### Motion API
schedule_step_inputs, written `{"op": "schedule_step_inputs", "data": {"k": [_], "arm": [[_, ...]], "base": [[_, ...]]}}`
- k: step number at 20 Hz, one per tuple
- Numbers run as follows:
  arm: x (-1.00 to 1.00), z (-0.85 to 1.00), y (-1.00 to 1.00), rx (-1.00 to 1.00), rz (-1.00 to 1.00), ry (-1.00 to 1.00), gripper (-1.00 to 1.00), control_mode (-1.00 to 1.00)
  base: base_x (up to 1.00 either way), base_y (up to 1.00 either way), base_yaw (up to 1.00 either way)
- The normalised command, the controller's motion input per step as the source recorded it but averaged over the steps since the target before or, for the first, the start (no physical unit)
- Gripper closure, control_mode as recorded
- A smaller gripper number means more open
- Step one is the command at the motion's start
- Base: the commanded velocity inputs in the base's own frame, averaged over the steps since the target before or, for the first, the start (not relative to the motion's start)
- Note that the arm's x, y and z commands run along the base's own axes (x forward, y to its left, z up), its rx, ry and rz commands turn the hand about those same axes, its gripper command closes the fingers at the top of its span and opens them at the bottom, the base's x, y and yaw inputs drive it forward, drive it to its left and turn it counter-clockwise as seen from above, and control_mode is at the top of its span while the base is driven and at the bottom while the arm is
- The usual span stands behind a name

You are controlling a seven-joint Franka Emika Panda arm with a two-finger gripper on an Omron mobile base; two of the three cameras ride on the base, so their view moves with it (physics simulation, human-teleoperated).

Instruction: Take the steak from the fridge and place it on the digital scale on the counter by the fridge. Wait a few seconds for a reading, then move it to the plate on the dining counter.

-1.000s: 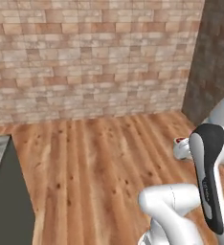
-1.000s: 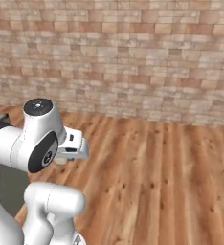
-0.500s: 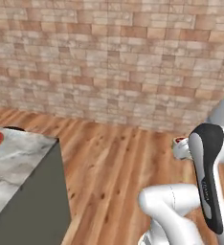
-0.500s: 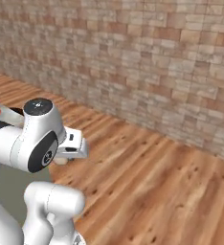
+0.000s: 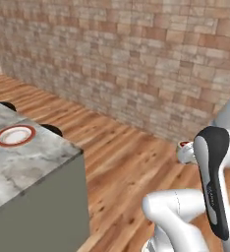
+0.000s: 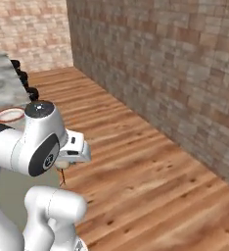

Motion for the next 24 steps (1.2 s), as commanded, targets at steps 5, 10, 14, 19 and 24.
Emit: {"op": "schedule_step_inputs", "data": {"k": [5, 10, 14, 19, 24], "arm": [[0.0, 0.0, 0.0, 0.0, 0.0, 0.0, 1.0, 1.0], [0.0, 0.0, 0.0, 0.0, 0.0, 0.0, 1.0, 1.0], [0.0, 0.0, 0.0, 0.0, 0.0, 0.0, 1.0, 1.0], [0.0, 0.0, 0.0, 0.0, 0.0, 0.0, 1.0, 1.0], [0.08, 0.0, 0.0, 0.0, 0.04, 0.01, 1.0, -1.0]], "base": [[0.83, -0.36, 0.68], [0.99, -0.18, 0.68], [1.0, -0.08, 0.64], [0.89, -0.01, 0.49], [0.48, 0.0, 0.19]]}}
